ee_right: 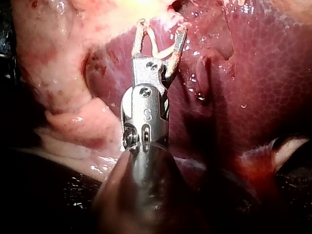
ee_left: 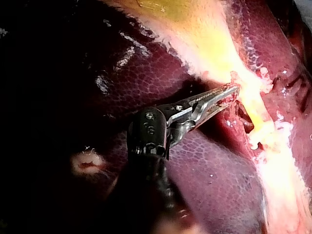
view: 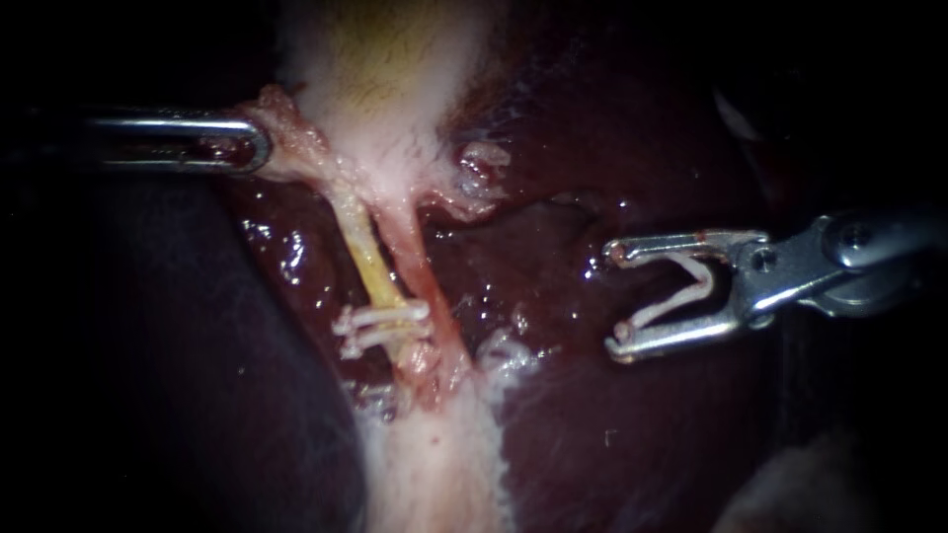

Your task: Clipping third clip left tube

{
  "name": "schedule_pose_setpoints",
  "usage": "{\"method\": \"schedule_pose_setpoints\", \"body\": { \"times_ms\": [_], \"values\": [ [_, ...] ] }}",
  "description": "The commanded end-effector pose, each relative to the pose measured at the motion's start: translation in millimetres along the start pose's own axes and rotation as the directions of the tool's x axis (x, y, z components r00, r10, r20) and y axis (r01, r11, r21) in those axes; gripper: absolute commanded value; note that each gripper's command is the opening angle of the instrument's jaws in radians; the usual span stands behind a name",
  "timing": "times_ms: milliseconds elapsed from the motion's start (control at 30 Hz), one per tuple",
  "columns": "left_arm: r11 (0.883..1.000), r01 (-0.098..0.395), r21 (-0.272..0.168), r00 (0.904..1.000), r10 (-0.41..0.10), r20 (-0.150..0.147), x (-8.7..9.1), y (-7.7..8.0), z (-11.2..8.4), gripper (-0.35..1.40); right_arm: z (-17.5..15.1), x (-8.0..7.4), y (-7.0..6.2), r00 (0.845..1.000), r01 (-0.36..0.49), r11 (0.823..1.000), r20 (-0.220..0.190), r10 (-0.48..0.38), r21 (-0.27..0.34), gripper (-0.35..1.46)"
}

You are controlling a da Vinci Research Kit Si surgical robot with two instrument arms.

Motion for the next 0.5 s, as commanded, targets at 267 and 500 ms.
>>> {"method": "schedule_pose_setpoints", "body": {
  "times_ms": [267, 500],
  "values": [
    [1.000, -0.001, 0.010, 1.0000, 0.001, -0.005, -0.2, 0.7, 0.3, -0.35, 5.1, 2.0, 0.2, 0.999, -0.044, 0.999, 0.000, 0.044, -0.019, 0.49],
    [1.000, -0.001, 0.005, 1.0000, 0.001, -0.003, -0.2, 1.2, 0.5, -0.35, 10.4, 2.5, 0.8, 0.997, -0.077, 0.996, -0.001, 0.077, 0.048, 0.50]
  ]
}}
